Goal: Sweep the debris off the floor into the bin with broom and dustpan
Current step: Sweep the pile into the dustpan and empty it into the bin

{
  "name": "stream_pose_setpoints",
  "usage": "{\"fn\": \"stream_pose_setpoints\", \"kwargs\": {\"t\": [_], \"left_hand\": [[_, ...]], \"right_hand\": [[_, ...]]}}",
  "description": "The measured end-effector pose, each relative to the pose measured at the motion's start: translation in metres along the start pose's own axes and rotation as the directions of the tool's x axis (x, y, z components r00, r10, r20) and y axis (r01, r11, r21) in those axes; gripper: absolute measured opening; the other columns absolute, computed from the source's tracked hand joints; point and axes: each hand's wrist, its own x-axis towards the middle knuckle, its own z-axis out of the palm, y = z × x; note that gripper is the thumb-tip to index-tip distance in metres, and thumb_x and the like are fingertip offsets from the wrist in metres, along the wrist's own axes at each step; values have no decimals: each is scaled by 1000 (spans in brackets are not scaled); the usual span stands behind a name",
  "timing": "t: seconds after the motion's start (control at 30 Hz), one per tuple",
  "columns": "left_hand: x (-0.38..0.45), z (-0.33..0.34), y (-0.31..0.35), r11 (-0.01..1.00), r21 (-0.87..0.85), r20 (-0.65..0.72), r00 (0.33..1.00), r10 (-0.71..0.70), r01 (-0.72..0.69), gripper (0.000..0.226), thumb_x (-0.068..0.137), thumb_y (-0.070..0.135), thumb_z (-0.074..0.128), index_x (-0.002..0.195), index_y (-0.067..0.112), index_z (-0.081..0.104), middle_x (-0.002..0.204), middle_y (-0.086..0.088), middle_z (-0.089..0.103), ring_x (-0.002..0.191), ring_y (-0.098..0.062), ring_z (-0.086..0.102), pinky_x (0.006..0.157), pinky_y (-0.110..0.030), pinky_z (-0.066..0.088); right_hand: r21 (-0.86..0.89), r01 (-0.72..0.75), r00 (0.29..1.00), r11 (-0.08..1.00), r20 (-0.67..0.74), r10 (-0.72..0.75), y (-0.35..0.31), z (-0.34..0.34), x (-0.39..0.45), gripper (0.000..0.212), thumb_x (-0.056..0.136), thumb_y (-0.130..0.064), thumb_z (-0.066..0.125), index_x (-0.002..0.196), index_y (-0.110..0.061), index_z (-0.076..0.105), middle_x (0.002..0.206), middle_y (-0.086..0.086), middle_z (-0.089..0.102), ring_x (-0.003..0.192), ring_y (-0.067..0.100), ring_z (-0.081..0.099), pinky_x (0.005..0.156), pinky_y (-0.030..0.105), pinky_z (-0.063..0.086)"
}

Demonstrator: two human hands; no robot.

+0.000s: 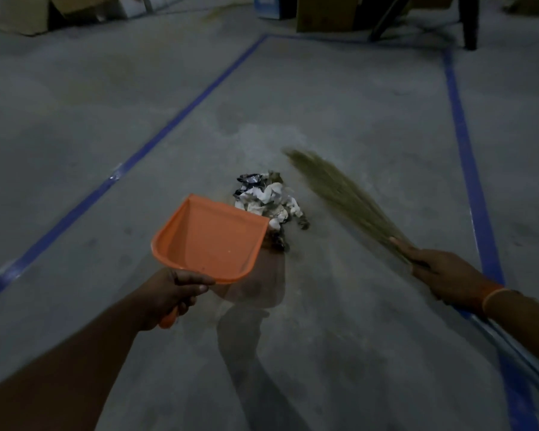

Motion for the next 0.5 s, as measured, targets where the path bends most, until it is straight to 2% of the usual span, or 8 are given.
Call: {"fn": "stream_pose_setpoints", "kwargs": {"t": [0.07, 0.2, 0.27, 0.37, 0.5], "left_hand": [[-1, -5, -5, 1000, -15, -10, 1000, -9, 8, 20, 92, -4, 61, 102, 5, 76, 63, -12, 56, 49, -11, 49, 43, -20, 41], [10, -7, -24, 997, -66, -23, 999, -38, 37, 19, 91, -5, 62, 101, 3, 76, 63, -12, 56, 49, -11, 50, 42, -19, 41], [12, -4, -24, 996, -78, 1, 999, -53, 53, 19, 91, -5, 62, 100, 3, 76, 64, -12, 57, 49, -11, 50, 42, -19, 40], [11, 2, -17, 995, -82, 49, 997, -58, 62, 20, 91, -6, 61, 98, 4, 77, 61, -9, 59, 47, -9, 51, 41, -18, 40], [19, 10, -13, 996, -74, 68, 997, -45, 50, 20, 90, -6, 63, 97, 5, 78, 65, -8, 60, 48, -8, 52, 41, -17, 41]], "right_hand": [[38, -32, 998, 999, -48, 34, 2, -5, 19, 62, 101, -24, 44, 133, -70, 18, 79, -1, 66, 50, 15, 62, 53, 23, 53], [48, -94, 991, 994, -88, 98, 0, -13, 63, 57, 100, -21, 47, 143, -55, 29, 100, 10, 63, 55, 24, 66, 55, 34, 55], [42, -123, 990, 992, -67, 125, -3, -16, 81, 58, 98, -18, 47, 144, -49, 31, 105, 10, 58, 57, 27, 67, 54, 34, 54], [36, -140, 990, 989, 5, 140, -11, -16, 96, 58, 98, -16, 45, 147, -45, 30, 114, 14, 58, 63, 31, 67, 61, 36, 55], [-5, -112, 990, 994, 82, 112, -21, 1, 94, 59, 99, -15, 45, 147, -45, 29, 126, 11, 54, 62, 27, 66, 58, 28, 50]]}}
